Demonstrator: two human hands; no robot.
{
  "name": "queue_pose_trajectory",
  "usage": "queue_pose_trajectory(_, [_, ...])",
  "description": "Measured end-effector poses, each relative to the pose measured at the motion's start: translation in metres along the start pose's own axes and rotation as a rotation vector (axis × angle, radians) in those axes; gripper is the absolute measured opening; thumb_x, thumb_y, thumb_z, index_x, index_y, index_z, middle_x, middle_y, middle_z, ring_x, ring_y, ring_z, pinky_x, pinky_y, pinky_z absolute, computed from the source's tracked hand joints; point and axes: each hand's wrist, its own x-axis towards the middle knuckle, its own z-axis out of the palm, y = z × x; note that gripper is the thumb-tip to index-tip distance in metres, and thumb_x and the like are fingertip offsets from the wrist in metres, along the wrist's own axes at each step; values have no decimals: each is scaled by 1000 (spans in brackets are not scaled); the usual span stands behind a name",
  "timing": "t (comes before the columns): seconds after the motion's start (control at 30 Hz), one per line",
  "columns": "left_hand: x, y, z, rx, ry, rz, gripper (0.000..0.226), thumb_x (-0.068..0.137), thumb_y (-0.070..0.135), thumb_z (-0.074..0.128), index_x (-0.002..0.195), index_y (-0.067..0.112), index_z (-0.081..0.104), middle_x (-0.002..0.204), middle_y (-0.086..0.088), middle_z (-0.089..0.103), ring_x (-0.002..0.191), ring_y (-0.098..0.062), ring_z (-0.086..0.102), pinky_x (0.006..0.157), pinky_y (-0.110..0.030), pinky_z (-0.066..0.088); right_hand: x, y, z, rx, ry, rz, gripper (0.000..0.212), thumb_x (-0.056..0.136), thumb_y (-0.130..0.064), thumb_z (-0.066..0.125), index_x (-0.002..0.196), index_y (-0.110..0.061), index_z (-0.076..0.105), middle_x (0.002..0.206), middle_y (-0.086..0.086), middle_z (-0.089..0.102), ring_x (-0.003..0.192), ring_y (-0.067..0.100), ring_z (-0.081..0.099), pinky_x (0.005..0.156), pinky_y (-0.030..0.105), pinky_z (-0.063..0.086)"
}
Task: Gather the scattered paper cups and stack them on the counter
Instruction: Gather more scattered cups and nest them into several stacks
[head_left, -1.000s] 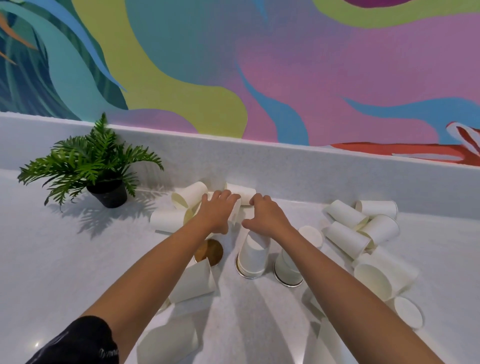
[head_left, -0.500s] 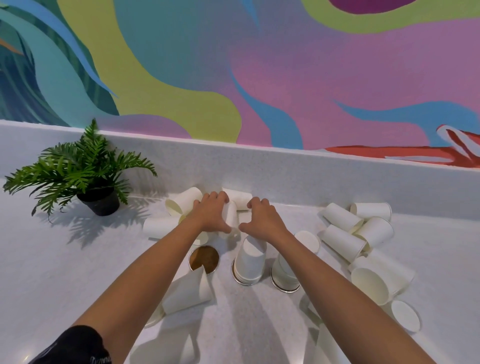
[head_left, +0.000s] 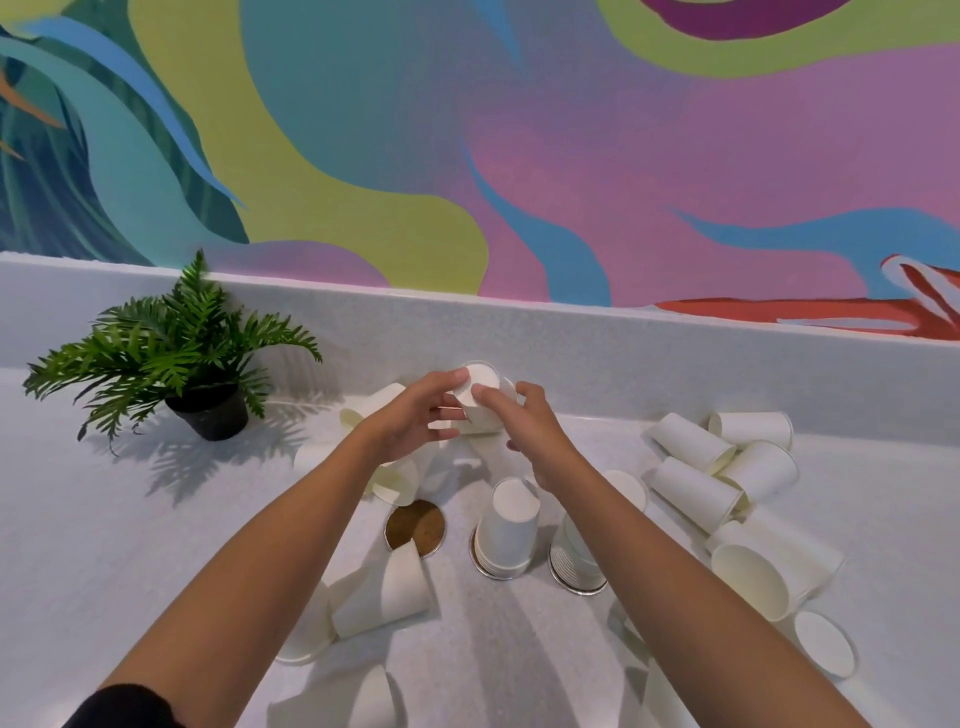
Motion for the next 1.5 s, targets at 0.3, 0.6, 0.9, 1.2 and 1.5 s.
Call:
queue_pose_trajectory(0.3, [52, -14, 4, 94, 693, -110, 39, 89, 29, 62, 111, -2, 60, 100, -14, 59, 83, -25, 59, 88, -42, 53, 14, -6, -1, 340, 243, 33, 71, 78, -49, 67, 134, -24, 31, 129, 4, 44, 110, 23, 52, 98, 42, 48])
queue_pose_trajectory(0.6, [61, -28, 28, 350, 691, -132, 41, 86, 5, 62, 126, 9, 52, 125, -15, 56, 109, -33, 57, 95, -43, 52, 21, -6, -10, 427, 343, 95, 65, 83, -50, 60, 136, -21, 34, 125, 4, 46, 110, 25, 51, 100, 45, 48])
queue_pose_trajectory(0.9, [25, -9, 21, -173, 511, -56, 43, 87, -17, 43, 128, -8, 51, 118, -22, 58, 98, -30, 59, 77, -37, 54, 7, -20, -12, 496, 229, 75, 33, 89, -43, 53, 113, -21, 47, 117, 3, 51, 111, 24, 51, 94, 43, 47])
queue_pose_trajectory(1.2, [-4, 3, 33, -246, 403, -60, 30, 94, -13, 34, 97, -2, 61, 112, -20, 59, 103, -32, 56, 82, -39, 51, -9, -26, -14, 499, 189, 31, 33, 91, -44, 50, 118, -25, 48, 125, 3, 53, 118, 27, 52, 91, 41, 45])
queue_pose_trajectory(1.5, [-21, 4, 36, -243, 386, -86, 28, 97, -10, 32, 105, -2, 58, 117, -20, 55, 102, -30, 57, 85, -41, 52, -19, -32, -18, 441, 153, 27, 40, 91, -46, 50, 124, -23, 49, 125, 2, 52, 119, 26, 51, 94, 43, 45])
